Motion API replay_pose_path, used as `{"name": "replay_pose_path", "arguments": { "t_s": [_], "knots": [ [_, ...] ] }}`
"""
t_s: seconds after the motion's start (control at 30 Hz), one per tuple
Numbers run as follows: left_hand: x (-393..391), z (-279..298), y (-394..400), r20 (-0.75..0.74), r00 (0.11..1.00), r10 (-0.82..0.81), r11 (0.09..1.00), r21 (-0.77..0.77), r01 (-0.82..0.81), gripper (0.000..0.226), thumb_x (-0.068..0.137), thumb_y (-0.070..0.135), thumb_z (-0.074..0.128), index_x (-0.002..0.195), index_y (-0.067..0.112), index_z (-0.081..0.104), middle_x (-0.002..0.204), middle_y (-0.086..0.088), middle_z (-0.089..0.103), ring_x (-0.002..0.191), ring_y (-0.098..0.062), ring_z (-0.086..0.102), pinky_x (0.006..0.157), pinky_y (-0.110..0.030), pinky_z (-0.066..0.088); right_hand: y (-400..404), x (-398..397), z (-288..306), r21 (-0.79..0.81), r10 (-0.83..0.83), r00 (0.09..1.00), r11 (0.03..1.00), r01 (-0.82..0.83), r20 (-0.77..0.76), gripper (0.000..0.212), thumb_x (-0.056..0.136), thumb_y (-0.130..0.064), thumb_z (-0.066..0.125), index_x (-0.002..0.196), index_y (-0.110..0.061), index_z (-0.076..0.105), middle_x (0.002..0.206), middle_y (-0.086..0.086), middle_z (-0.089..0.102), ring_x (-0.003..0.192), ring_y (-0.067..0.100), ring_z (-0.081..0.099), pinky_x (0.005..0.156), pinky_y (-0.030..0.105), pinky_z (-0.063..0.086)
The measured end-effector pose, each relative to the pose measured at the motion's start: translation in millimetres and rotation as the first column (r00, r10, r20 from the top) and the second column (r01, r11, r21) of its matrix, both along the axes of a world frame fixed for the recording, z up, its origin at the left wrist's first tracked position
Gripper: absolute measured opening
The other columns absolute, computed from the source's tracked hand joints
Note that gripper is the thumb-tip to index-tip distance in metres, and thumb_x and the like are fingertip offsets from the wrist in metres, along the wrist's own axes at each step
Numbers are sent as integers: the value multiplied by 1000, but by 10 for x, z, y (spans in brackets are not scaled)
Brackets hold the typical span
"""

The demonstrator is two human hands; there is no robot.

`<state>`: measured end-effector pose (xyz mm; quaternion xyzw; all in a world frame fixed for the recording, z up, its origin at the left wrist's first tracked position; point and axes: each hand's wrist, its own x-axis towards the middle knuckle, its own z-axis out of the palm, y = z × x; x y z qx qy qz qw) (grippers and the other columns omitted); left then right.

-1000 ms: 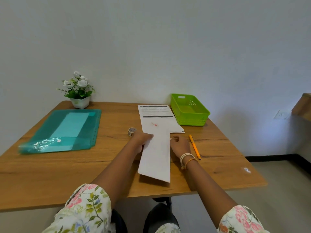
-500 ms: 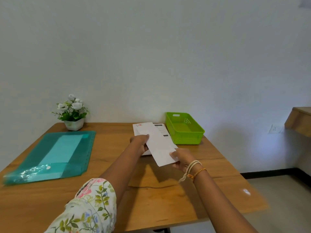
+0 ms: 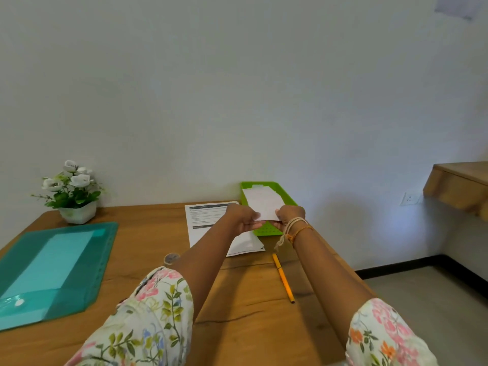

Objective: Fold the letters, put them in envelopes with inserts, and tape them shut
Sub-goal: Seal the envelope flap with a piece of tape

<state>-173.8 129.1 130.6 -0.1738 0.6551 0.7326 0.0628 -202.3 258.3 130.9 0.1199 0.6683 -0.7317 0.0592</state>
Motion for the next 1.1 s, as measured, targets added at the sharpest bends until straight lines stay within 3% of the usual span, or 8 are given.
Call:
{"name": "replay_pose_path", "arguments": {
  "t_s": [0.23,0.33,0.4,0.53,0.7,0.83,1.0,1.1],
  "knots": [
    [-552,-19,107,-35,999,-5,992,-125,1,7,91,-10,52,92,-3,53,82,-17,63,63,-21,66,62,-29,57,47,-639,-13,101,-68,998,993,66,15,28,85,14,50,113,12,53,116,30,58,101,43,62,48,39,56],
    [-688,-145,86,-92,996,-15,966,-257,-10,27,85,-9,62,109,2,53,98,-24,64,63,-23,65,50,-28,56,39,-855,-72,263,-49,999,963,53,-21,15,85,12,50,76,0,47,104,26,55,91,42,63,33,29,50],
    [-769,-239,75,-127,990,-56,931,-366,6,33,85,-2,65,116,3,55,105,-22,66,60,-19,65,47,-25,52,10,-959,-110,382,-7,998,924,28,-55,10,85,7,50,78,0,47,96,23,55,76,37,63,45,34,55],
    [-835,-389,45,-215,971,-101,832,-554,-36,37,88,13,66,124,11,58,107,-10,67,66,-15,66,48,-22,49,-25,-1049,-132,678,107,988,735,-1,-115,15,83,-3,54,96,3,58,105,26,64,99,41,63,86,48,53],
    [-708,-540,-93,-303,936,-180,684,-722,-102,43,89,19,65,132,16,57,139,-5,52,127,-22,49,101,-32,40,-24,-964,-133,894,223,973,444,-54,-52,33,93,-24,50,115,-2,59,124,19,60,115,36,55,88,35,45],
    [-479,-612,-244,-307,931,-196,646,-755,-113,39,91,17,62,129,17,59,138,-3,53,128,-18,48,94,-18,33,-40,-759,-263,957,166,983,288,29,-80,49,94,-43,43,129,-10,51,139,18,45,131,36,36,106,46,31],
    [1,-727,-557,-362,918,-162,600,-775,-199,30,89,12,60,118,19,63,127,-1,56,115,-20,56,96,-29,45,-322,-225,-514,869,264,855,355,344,-446,35,84,-26,56,114,-10,63,117,16,55,115,35,46,95,43,36],
    [332,-867,-785,-389,911,-138,476,-832,-283,28,88,13,59,114,20,65,126,0,57,117,-19,53,99,-35,43,-589,128,-745,823,397,761,481,303,-512,27,77,-19,58,102,-11,67,104,14,60,104,35,54,88,41,42]
  ]
}}
